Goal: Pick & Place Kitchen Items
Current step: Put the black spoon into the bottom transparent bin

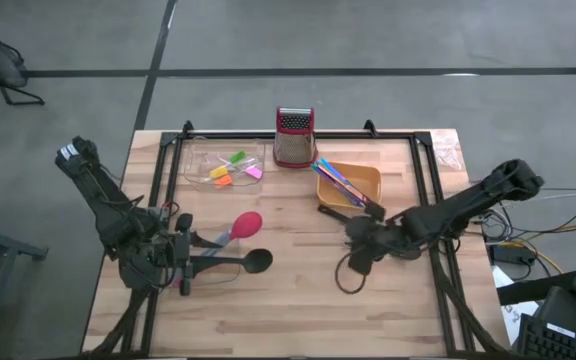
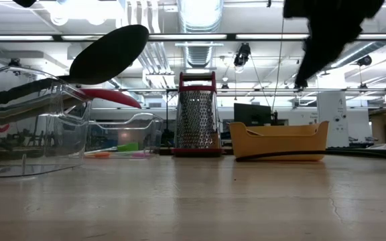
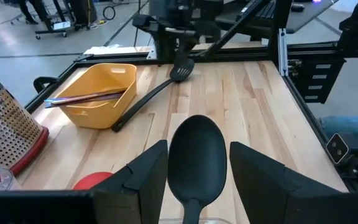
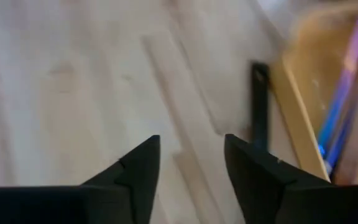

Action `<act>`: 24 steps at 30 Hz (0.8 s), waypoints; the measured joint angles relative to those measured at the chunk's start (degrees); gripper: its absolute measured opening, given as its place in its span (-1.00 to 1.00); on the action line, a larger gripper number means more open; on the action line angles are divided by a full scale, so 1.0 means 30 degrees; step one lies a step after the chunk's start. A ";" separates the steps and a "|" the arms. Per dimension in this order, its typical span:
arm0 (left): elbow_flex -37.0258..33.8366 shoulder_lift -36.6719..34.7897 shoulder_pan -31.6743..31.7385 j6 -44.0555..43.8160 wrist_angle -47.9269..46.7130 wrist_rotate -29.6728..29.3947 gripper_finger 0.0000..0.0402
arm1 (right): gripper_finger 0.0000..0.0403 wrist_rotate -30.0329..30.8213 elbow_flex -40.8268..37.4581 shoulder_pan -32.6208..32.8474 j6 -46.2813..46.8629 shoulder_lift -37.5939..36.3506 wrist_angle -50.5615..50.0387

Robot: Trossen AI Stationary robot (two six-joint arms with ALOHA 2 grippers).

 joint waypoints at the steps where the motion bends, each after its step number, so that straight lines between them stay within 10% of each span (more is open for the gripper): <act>1: 0.0000 0.0000 0.0018 0.0000 -0.0003 0.0000 -0.10 | -0.06 0.0346 -0.0578 -0.0051 0.0632 -0.0424 -0.0043; 24: -0.0634 0.0007 0.0089 -0.0186 0.0306 -0.0007 -0.10 | 0.29 -0.0478 -0.7958 -0.0298 0.5232 -0.2829 -0.0257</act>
